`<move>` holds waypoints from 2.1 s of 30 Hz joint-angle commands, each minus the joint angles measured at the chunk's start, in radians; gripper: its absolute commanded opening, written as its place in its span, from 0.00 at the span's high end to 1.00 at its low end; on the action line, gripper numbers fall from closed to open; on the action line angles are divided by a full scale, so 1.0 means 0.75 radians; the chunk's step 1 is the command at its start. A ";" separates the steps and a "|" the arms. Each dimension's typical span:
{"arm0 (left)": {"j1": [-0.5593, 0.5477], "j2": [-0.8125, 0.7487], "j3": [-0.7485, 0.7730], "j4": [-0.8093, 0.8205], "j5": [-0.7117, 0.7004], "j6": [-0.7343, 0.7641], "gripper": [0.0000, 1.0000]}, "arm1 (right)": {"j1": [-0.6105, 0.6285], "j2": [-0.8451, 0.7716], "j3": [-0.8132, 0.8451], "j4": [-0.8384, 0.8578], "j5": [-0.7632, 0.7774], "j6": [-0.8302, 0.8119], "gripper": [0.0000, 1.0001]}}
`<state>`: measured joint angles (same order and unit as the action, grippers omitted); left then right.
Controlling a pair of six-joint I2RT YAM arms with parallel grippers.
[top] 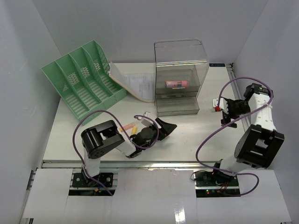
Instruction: Organize the desk
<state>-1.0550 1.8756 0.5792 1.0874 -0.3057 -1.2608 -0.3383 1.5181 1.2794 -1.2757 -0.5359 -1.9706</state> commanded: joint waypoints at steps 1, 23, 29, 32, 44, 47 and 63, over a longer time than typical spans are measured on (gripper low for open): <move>-0.001 -0.283 -0.065 -0.167 0.063 0.268 0.17 | 0.005 0.199 0.165 0.017 0.076 -0.510 0.07; 0.004 -1.614 -0.223 -1.434 -0.018 0.784 0.15 | 0.184 0.824 0.603 0.279 0.459 -0.216 0.01; 0.004 -1.755 -0.255 -1.593 -0.016 0.723 0.10 | 0.204 0.838 0.529 0.304 0.515 -0.232 0.09; 0.004 -1.773 -0.255 -1.625 -0.015 0.714 0.10 | 0.213 0.846 0.519 0.303 0.536 -0.232 0.15; 0.004 -1.924 -0.263 -1.786 -0.017 0.659 0.09 | 0.238 0.813 0.486 0.288 0.579 -0.241 0.54; 0.004 -1.970 -0.264 -1.831 -0.034 0.647 0.09 | 0.238 0.773 0.438 0.296 0.579 -0.246 0.61; 0.004 -1.979 -0.188 -2.066 -0.107 0.628 0.10 | 0.313 0.176 0.134 0.310 0.341 0.066 0.92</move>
<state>-1.0538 0.3686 0.3912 -0.3989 -0.3657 -0.7938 -0.1514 1.8300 1.4131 -1.0016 -0.1645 -1.9741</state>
